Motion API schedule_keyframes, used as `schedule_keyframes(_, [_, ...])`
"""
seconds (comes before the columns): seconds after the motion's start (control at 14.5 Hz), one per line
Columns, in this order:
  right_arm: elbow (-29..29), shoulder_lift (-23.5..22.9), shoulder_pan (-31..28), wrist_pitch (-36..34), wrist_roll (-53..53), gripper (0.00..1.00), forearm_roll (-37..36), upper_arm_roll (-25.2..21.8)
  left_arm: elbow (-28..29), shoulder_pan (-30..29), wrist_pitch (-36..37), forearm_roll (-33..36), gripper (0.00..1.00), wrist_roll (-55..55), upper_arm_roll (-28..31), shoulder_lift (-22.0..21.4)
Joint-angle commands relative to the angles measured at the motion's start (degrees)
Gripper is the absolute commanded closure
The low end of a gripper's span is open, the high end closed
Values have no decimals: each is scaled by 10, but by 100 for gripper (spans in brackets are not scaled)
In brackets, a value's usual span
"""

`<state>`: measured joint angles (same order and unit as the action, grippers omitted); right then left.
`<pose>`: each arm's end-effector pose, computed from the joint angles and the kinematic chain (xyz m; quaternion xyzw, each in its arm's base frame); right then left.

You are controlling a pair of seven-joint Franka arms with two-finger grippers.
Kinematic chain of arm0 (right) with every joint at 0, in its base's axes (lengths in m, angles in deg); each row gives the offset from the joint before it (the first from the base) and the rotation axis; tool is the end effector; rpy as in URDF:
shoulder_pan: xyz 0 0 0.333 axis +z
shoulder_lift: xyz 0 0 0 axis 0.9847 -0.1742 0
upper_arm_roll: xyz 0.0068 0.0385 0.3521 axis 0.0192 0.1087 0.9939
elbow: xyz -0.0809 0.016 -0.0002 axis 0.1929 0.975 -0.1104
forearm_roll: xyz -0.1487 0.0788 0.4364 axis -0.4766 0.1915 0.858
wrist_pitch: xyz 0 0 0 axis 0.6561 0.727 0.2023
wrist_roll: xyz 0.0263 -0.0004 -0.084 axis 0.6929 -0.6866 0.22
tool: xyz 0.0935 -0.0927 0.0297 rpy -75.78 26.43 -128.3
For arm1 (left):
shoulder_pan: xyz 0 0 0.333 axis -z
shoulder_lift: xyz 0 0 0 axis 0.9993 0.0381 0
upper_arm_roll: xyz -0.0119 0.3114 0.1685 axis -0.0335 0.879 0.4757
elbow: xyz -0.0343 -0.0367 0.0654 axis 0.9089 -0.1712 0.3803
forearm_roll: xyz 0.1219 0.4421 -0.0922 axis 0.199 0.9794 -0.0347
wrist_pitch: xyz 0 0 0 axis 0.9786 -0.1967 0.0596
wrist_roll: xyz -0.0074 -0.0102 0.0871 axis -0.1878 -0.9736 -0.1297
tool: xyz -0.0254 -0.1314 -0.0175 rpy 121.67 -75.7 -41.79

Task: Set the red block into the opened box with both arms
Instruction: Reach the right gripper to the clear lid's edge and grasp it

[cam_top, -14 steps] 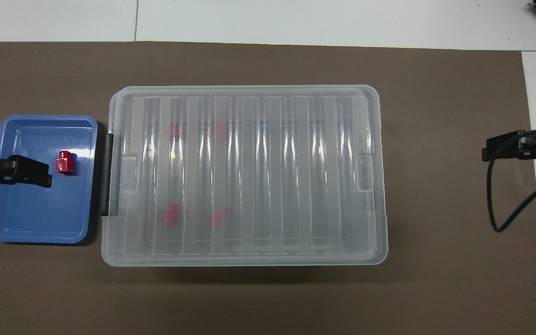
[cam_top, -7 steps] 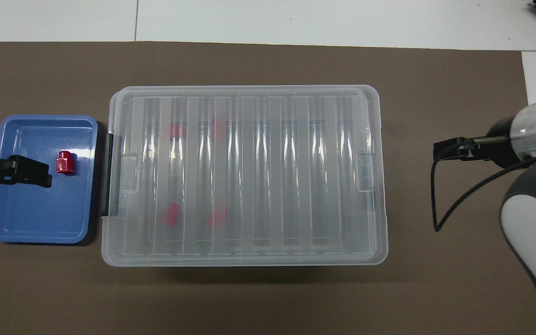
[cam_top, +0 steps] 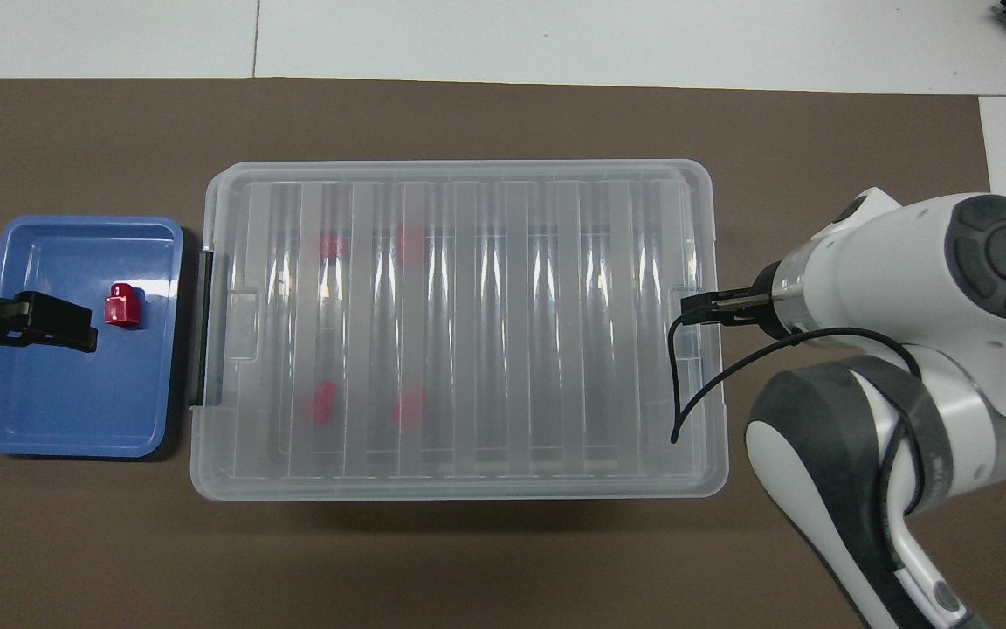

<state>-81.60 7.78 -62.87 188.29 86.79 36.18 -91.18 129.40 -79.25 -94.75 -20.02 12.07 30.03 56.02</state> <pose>0.6096 0.1615 0.4776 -0.9992 -0.0225 -0.0310 0.0127 0.5824 -0.0431 0.6275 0.9988 -0.0054 -0.0483 0.0099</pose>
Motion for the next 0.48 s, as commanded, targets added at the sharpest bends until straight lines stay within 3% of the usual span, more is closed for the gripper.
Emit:
schedule_keyframes(0.0, [-22, -3, 2, 17, 1, 0, 2, -1, 8, -2, 7, 0, 0, 2, 2, -12])
schedule_keyframes(0.41, [-41, -2, -5, 18, -9, 0, 2, -1, 8, -2, 7, 0, 0, 2, 2, -12])
